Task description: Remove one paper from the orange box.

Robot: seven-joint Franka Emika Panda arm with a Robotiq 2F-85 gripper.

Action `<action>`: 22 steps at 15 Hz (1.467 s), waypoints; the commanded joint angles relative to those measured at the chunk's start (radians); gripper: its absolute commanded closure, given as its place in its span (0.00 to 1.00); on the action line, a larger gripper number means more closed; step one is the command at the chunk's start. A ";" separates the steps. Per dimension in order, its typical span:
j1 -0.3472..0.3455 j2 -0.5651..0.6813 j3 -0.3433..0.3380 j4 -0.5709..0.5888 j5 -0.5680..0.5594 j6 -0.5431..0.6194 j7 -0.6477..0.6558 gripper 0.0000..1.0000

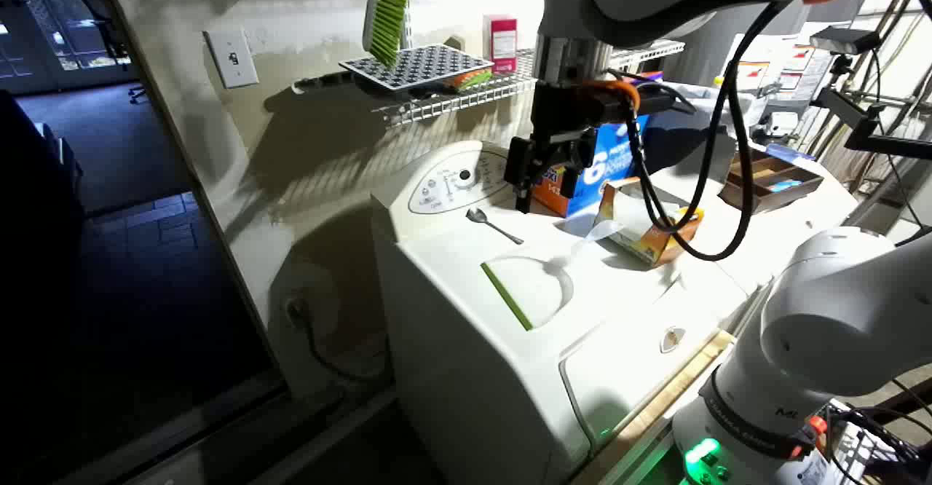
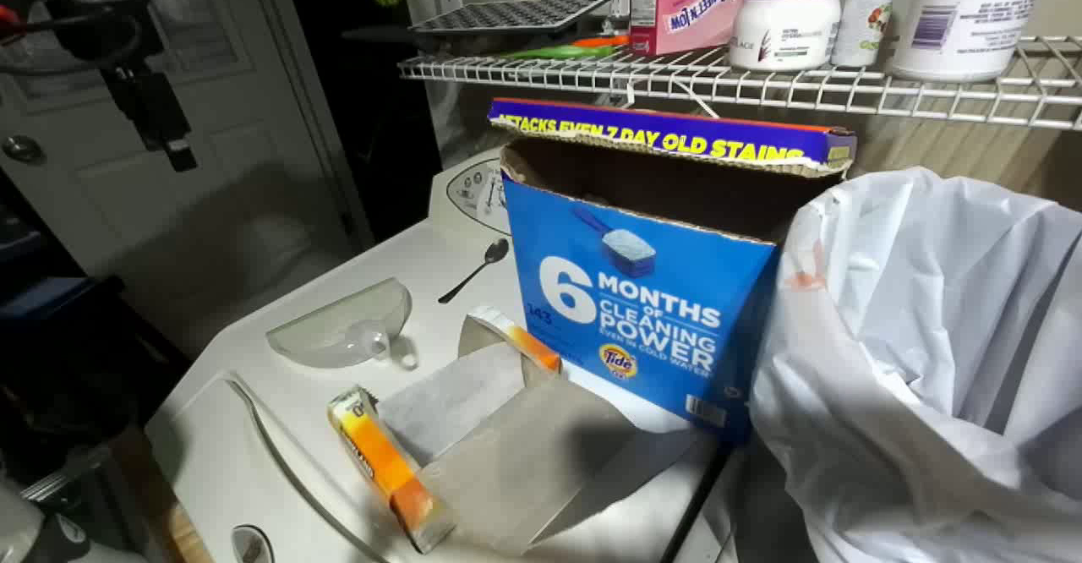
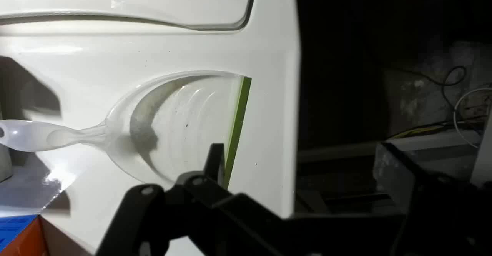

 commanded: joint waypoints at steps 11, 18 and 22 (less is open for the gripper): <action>-0.102 0.081 -0.044 -0.022 -0.063 0.024 0.008 0.00; -0.247 0.169 -0.117 -0.070 -0.388 0.272 -0.036 0.00; -0.294 0.188 -0.168 -0.134 -0.511 0.404 -0.053 0.00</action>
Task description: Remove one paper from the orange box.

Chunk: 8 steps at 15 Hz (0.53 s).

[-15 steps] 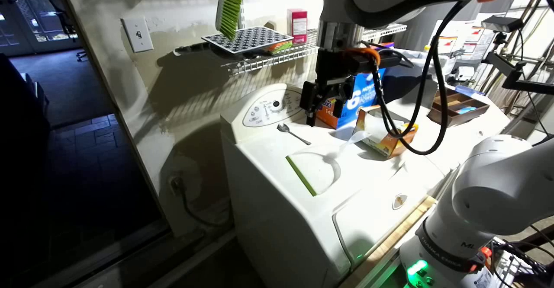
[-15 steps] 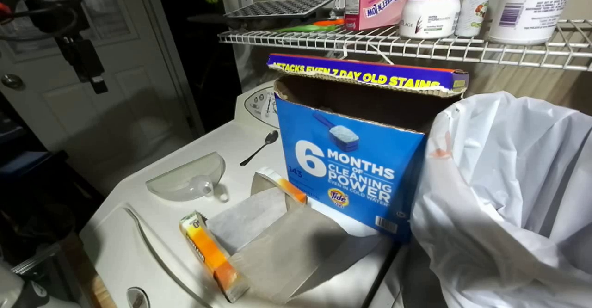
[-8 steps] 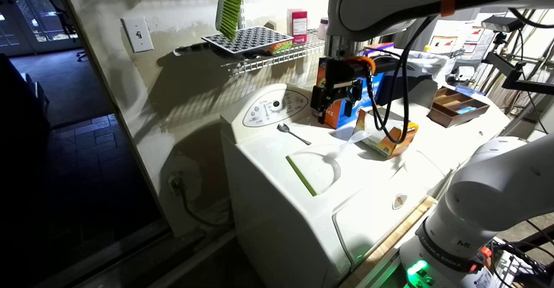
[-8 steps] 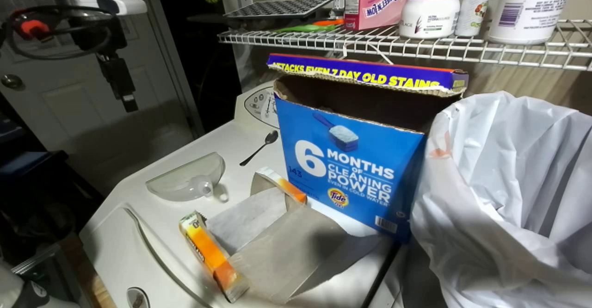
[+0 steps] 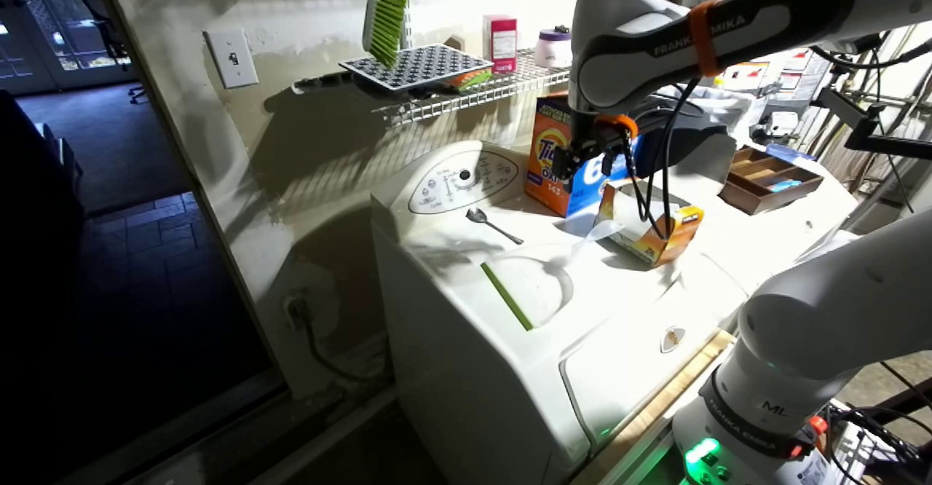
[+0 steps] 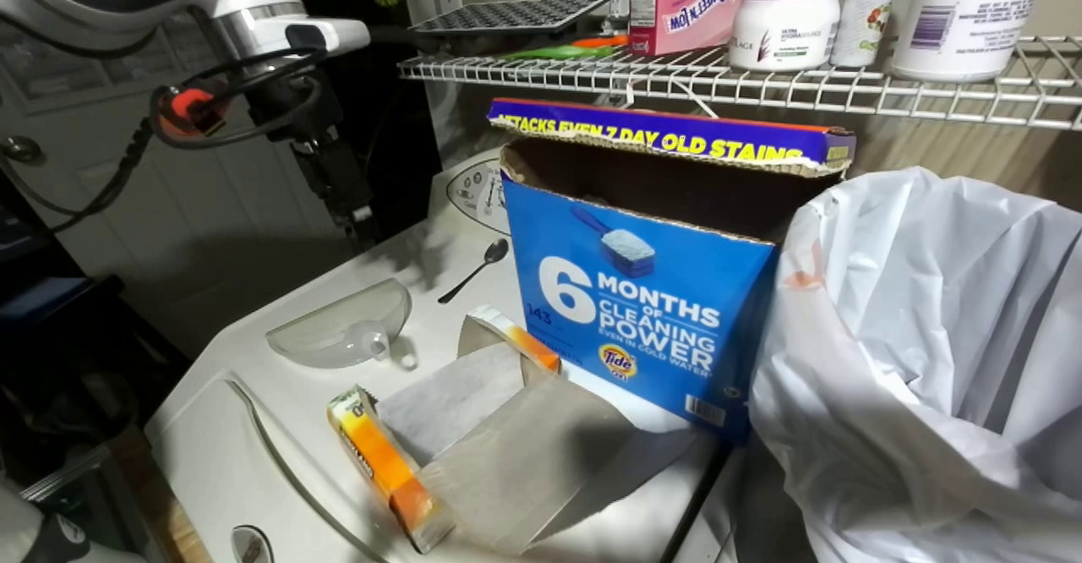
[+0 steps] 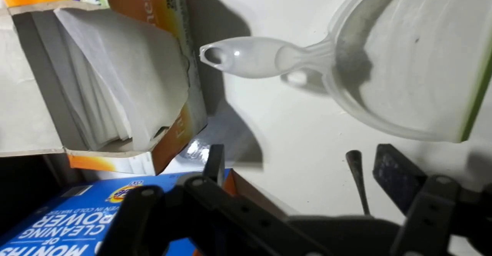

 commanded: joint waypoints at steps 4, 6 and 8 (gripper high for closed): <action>-0.047 0.013 -0.058 -0.053 -0.083 0.068 -0.017 0.00; -0.059 0.014 -0.082 -0.060 -0.082 0.068 -0.033 0.00; -0.059 0.015 -0.085 -0.060 -0.082 0.068 -0.035 0.00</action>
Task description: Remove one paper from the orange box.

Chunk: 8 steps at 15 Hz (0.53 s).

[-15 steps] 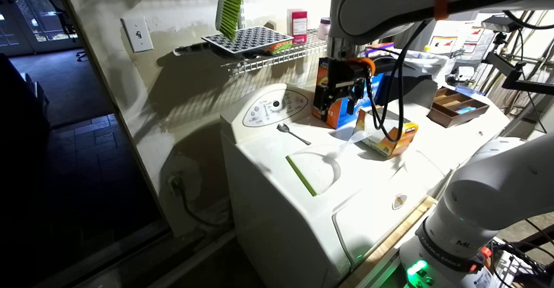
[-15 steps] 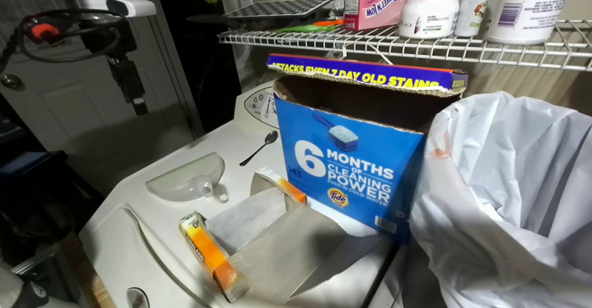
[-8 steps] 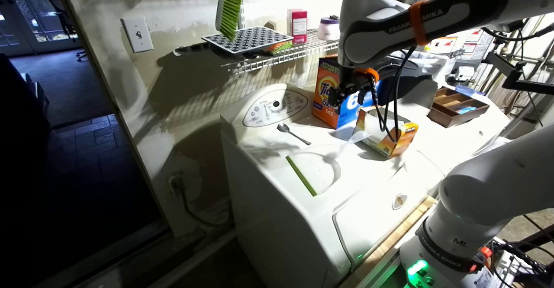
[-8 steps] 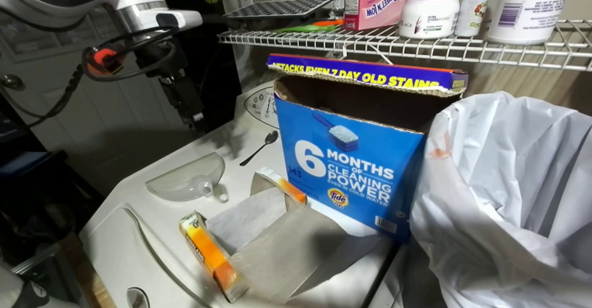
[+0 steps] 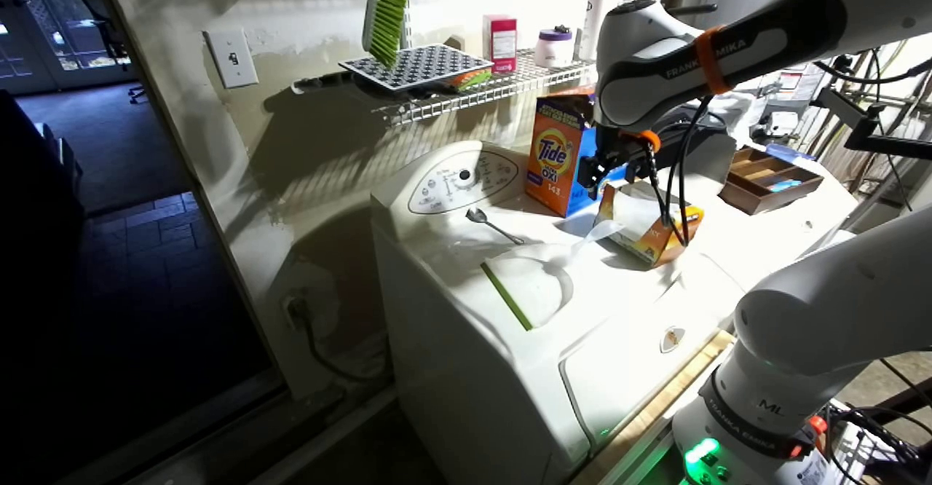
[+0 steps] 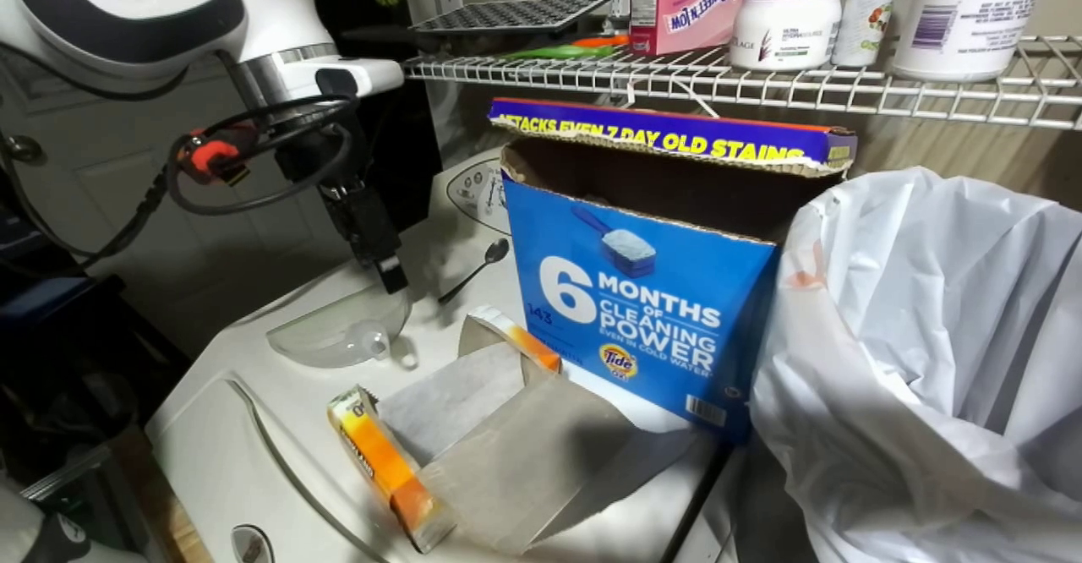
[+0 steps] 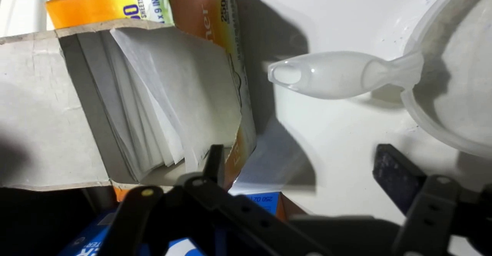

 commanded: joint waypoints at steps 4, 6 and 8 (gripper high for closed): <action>-0.050 0.080 -0.013 0.023 -0.068 0.041 0.017 0.00; -0.072 0.111 -0.027 0.029 -0.084 0.053 0.024 0.00; -0.087 0.145 -0.046 0.038 -0.088 0.062 0.022 0.00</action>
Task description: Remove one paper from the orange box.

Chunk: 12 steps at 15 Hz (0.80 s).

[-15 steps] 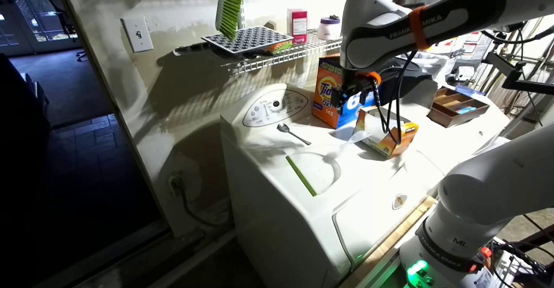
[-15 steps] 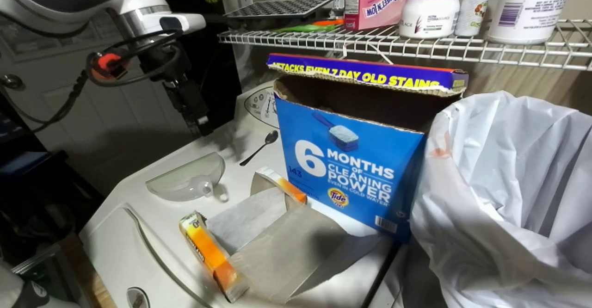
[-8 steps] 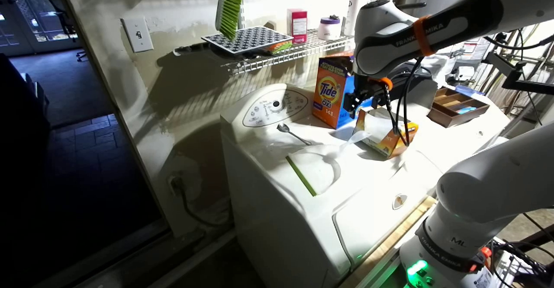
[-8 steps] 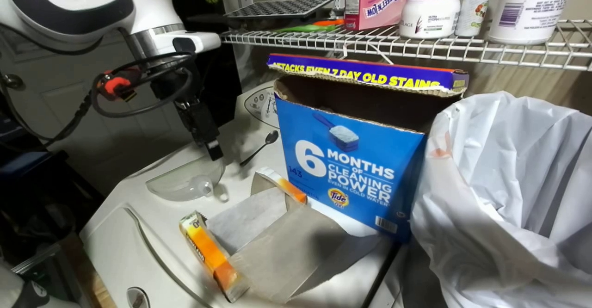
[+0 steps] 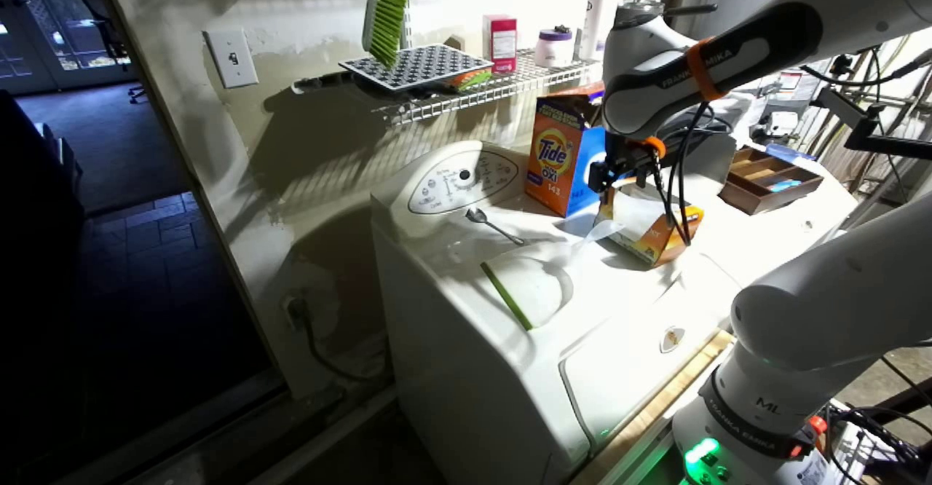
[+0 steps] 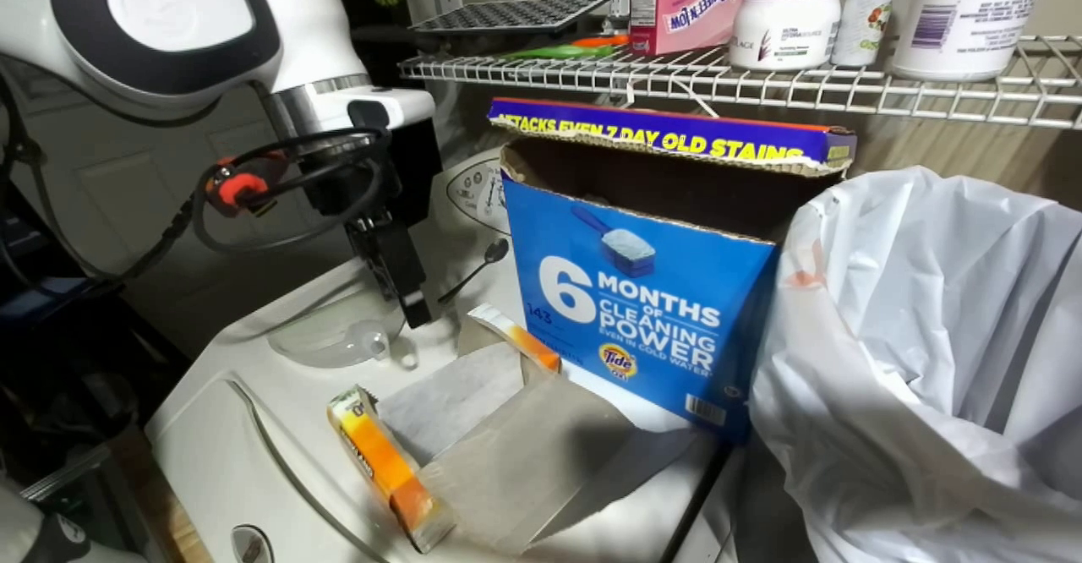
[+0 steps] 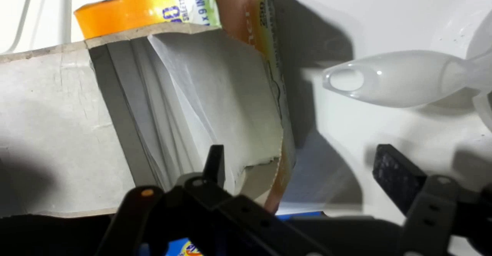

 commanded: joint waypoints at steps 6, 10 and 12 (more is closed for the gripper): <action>-0.047 0.166 -0.076 0.067 -0.019 0.037 0.015 0.00; -0.053 0.202 -0.105 0.090 -0.023 0.036 0.018 0.25; -0.053 0.213 -0.115 0.096 -0.022 0.045 0.018 0.32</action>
